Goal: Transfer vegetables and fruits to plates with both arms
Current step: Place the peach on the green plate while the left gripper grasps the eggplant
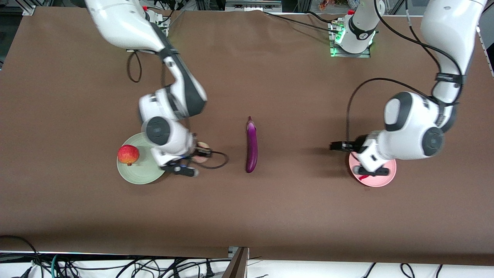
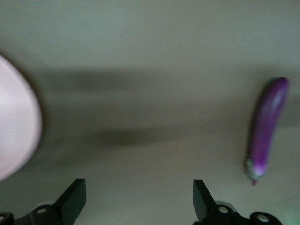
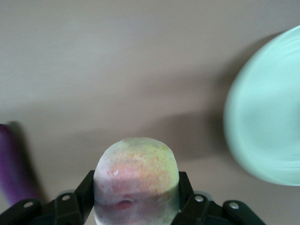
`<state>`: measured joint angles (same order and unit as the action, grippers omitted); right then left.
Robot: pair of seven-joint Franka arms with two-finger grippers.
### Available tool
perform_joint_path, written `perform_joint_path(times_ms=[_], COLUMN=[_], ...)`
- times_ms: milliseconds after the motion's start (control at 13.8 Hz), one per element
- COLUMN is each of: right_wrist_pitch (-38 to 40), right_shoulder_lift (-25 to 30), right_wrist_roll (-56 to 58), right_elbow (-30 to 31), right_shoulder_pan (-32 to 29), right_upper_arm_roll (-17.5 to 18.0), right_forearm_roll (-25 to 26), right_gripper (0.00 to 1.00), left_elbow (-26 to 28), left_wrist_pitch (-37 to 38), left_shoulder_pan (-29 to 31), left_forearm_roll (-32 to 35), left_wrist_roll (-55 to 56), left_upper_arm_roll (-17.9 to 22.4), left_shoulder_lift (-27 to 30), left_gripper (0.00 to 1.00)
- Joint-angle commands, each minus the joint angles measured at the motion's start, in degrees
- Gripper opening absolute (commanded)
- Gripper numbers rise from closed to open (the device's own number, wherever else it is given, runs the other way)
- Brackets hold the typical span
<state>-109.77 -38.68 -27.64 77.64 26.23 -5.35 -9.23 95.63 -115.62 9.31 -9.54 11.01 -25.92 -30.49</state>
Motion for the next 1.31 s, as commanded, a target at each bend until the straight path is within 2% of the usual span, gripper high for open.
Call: perform_joint_path(times_ms=[0,145,218,363,436,508,654,726,799,1017,1162,1235], right_wrist_pitch=[1.94,-1.91,-4.89,-10.96,-13.08,-13.01,-11.0,-8.2,-5.04,2.53,3.86,5.35], right_shoulder_lift=[2.9,3.17,3.69,3.7,3.7,3.7,5.01,5.63,6.68,12.72,18.61,21.69], right_wrist_roll=[11.78,13.49,13.84,16.54,19.17,19.64,18.94,17.63,16.31,12.79,13.13,13.31], right_elbow=[5.39,10.13,13.03,17.7,19.46,19.65,17.99,16.15,14.31,11.13,11.21,11.21], right_shoulder_pan=[-1.62,-1.62,-1.62,-1.62,-1.79,-1.79,-1.79,-1.88,-1.88,-1.71,-1.71,-1.71], right_upper_arm_roll=[-4.91,-5.9,-5.9,-7.03,-7.91,-8.62,-8.8,-8.97,-8.98,-9.15,-9.33,-9.67], right_forearm_roll=[0.18,0.0,0.09,0.18,0.09,0.0,0.0,0.0,0.0,0.88,1.23,2.02], right_gripper=[0.19,0.23,0.37,0.4,0.58,0.98,1.0,1.0,1.0,1.0,1.0,1.0], left_elbow=[0.87,0.87,0.7,0.43,0.26,0.34,0.17,0.17,0.17,0.17,0.08,-0.27], left_wrist_pitch=[-8.53,-17.41,-21.54,-28.93,-31.84,-33.78,-34.41,-34.41,-34.41,-34.41,-34.41,-34.33], left_shoulder_pan=[-6.2,-13.93,-17.36,-22.73,-25.54,-29.05,-34.25,-35.32,-35.41,-35.42,-35.24,-34.8], left_forearm_roll=[-1.0,1.09,3.8,8.3,8.75,9.1,8.76,8.75,8.49,8.31,8.23,8.31], left_wrist_roll=[9.79,16.3,19.46,24.22,25.98,26.34,26.78,27.4,28.01,29.25,29.33,29.77], left_upper_arm_roll=[-2.99,-2.3,-0.99,1.39,3.31,6.55,11.14,11.85,11.77,11.77,11.68,11.6], left_shoulder_lift=[-1.32,-5.17,-7.02,-10.45,-11.94,-12.48,-13.8,-13.89,-13.98,-13.89,-13.54,-13.28], left_gripper=[1.0,1.0,1.0,1.0,1.0,1.0,1.0,0.7,0.47,0.16,0.18,0.4])
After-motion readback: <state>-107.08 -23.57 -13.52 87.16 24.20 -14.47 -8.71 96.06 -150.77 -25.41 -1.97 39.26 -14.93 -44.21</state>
